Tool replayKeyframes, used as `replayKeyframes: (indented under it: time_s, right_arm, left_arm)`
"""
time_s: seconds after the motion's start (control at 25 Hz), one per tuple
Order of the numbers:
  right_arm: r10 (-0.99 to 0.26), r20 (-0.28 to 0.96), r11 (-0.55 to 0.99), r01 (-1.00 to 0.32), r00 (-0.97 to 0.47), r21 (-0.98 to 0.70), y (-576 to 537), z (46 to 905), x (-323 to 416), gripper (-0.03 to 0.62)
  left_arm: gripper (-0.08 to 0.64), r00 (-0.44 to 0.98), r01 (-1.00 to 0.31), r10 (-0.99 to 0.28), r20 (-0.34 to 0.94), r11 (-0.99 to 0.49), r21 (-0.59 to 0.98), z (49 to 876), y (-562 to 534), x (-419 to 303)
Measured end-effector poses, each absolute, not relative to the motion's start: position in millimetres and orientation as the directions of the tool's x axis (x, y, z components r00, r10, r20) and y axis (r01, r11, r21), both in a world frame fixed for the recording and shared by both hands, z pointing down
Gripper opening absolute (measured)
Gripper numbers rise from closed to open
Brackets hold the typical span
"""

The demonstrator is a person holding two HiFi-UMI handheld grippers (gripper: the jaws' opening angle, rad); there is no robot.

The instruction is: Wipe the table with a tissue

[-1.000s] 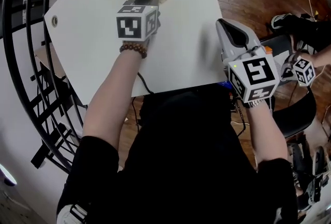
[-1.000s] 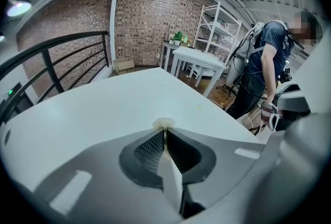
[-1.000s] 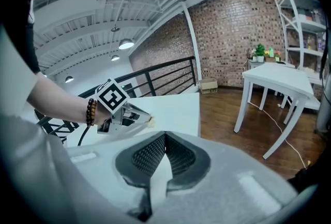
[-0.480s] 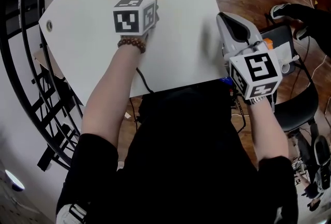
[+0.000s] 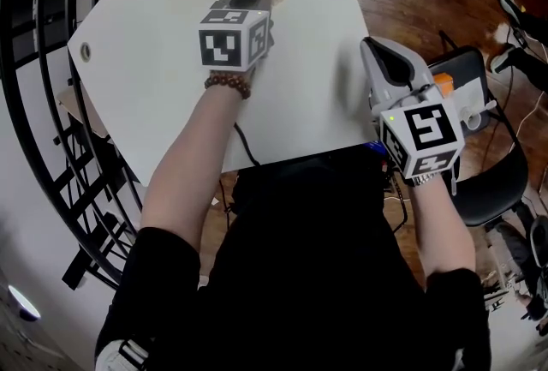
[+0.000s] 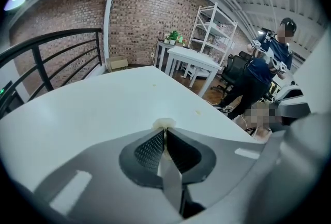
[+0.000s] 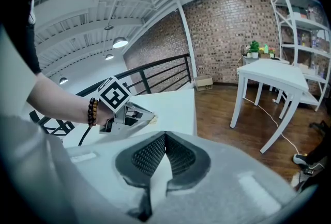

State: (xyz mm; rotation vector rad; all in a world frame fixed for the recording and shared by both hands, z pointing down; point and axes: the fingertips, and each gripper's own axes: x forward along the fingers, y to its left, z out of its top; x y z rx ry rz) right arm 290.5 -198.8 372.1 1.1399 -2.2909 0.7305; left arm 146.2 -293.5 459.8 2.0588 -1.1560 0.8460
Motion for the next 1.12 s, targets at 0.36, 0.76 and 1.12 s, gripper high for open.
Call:
replayKeyframes:
  time_s: [0.36, 0.76, 1.12]
  right_arm:
    - [-0.567, 0.623, 0.51, -0.823, -0.54, -0.25, -195, 376, 289, -0.009]
    - [-0.567, 0.621, 0.507, -0.824, -0.541, -0.254, -191, 380, 294, -0.009]
    - [-0.575, 0.621, 0.497, -0.83, -0.532, -0.251, -187, 380, 307, -0.009]
  left_arm:
    - [0.034, 0.436, -0.871, -0.485, 0.758, -0.439, 0.22, 459, -296, 160]
    - [0.032, 0.476, -0.849, -0.485, 0.734, -0.471, 0.239, 453, -299, 192]
    - [0.033, 0.489, -0.841, -0.483, 0.726, -0.482, 0.246, 453, -300, 212]
